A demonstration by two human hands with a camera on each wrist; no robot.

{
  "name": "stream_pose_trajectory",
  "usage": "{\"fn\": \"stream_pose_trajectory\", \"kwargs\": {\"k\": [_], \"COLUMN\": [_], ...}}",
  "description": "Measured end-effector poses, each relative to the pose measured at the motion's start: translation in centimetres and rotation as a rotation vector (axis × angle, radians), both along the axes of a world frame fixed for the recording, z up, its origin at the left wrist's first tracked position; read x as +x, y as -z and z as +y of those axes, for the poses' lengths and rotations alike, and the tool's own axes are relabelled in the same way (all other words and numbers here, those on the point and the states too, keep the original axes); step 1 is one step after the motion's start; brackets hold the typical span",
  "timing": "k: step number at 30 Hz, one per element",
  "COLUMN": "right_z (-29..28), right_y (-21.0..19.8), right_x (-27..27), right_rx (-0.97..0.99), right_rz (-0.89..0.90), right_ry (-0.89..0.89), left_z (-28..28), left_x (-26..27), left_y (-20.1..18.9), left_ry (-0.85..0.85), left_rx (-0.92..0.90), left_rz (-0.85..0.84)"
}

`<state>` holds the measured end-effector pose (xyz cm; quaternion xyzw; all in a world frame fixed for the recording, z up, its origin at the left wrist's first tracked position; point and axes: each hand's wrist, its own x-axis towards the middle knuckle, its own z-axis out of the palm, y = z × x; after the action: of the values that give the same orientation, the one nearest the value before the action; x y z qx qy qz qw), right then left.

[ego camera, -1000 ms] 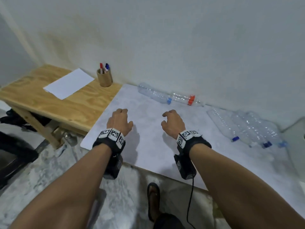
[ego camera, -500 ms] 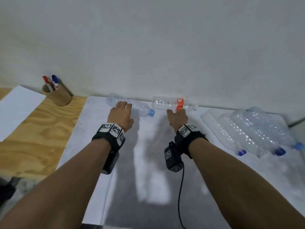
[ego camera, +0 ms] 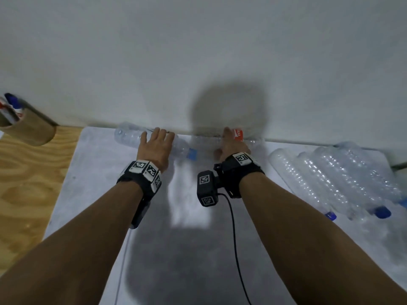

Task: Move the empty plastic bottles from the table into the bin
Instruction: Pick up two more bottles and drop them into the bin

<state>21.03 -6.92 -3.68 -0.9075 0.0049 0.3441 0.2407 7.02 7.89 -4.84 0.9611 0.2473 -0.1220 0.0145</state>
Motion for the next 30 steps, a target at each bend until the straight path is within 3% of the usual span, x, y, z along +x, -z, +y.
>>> {"fn": "stream_pose_trajectory", "kwargs": {"k": [6,12,16,23,30], "right_z": [-0.5,-0.4,-0.3,-0.6,-2.1], "right_y": [0.4,0.3,0.2,-3.7,-8.4], "right_x": [0.2,-2.8,-4.8,-12.4,-25.0], "right_rx": [0.119,0.465,0.548,0.698,0.785], "right_rz": [-0.02,0.194,0.142,0.069,0.064], "right_ry": [0.025,0.557,0.749,0.535,0.185], "left_z": [0.1,-0.5,-1.2,-3.8,-8.3], "left_x": [-0.8,-4.1,-7.5,-16.7,-30.7], "left_y": [-0.3,-1.5,-3.7,-8.7,-12.3], "left_ry": [0.006,-0.064,-0.129,-0.31,-0.545], "left_rx": [-0.006,-0.012,0.009,0.016,0.028], "left_rz": [0.019,0.058,0.052,-0.05,-0.195]}}
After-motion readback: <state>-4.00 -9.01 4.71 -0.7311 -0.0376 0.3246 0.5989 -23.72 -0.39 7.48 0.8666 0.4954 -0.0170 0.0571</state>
